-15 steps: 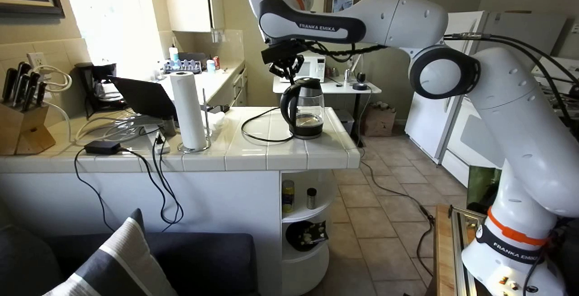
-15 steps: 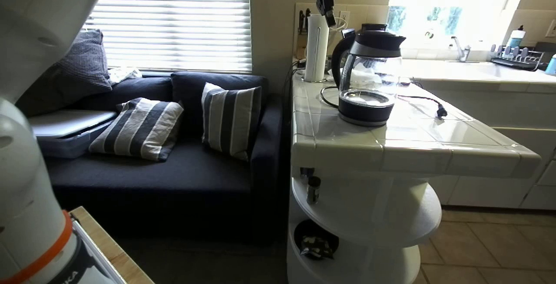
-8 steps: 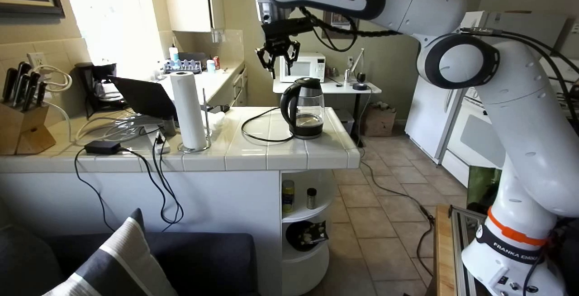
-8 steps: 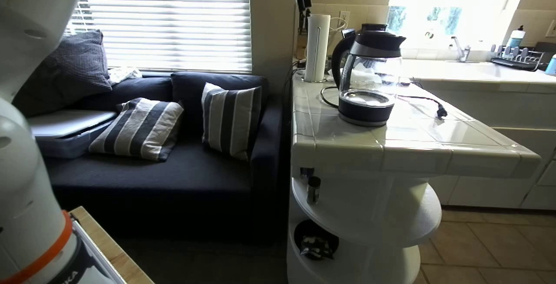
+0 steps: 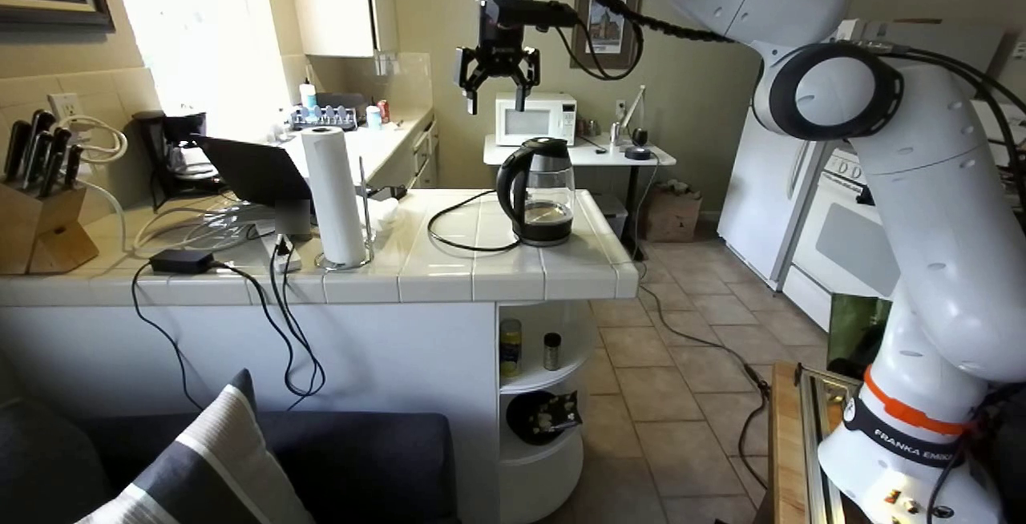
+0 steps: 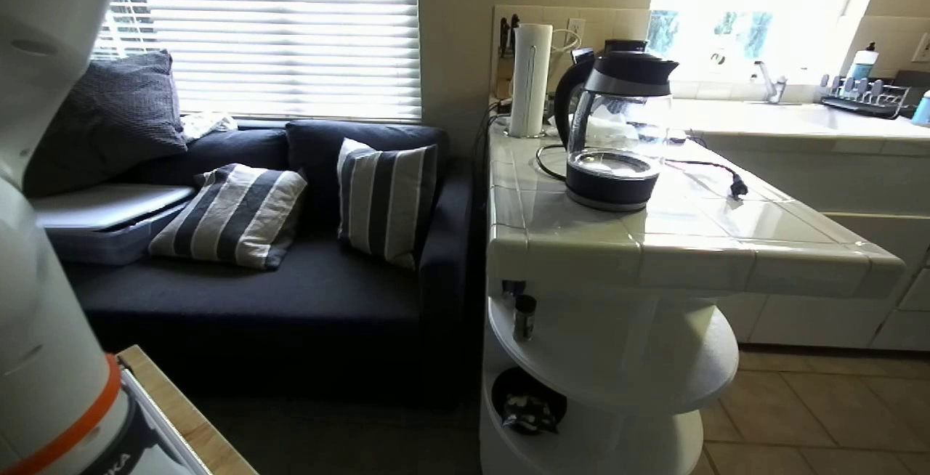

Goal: Flip the switch on the kettle

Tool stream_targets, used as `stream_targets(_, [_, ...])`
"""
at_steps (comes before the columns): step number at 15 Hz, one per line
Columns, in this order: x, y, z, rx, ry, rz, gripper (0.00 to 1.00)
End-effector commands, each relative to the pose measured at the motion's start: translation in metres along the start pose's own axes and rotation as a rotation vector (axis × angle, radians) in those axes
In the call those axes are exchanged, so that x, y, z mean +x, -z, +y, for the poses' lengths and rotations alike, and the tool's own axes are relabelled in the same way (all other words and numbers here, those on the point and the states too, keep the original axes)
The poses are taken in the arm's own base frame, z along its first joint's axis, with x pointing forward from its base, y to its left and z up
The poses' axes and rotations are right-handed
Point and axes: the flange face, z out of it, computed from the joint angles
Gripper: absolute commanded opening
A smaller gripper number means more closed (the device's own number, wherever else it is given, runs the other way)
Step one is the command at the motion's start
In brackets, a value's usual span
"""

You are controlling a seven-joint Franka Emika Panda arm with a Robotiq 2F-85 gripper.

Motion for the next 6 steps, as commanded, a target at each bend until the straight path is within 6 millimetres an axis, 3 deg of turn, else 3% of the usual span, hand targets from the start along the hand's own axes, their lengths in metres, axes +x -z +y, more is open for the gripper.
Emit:
stream_targets(1, [0.0011, 0.001, 0.0026, 0.001, 0.014, 0.001, 1.0])
stream_targets(6, [0.0016, 0.0013, 0.0034, -0.001, 0.016, 0.003, 1.0])
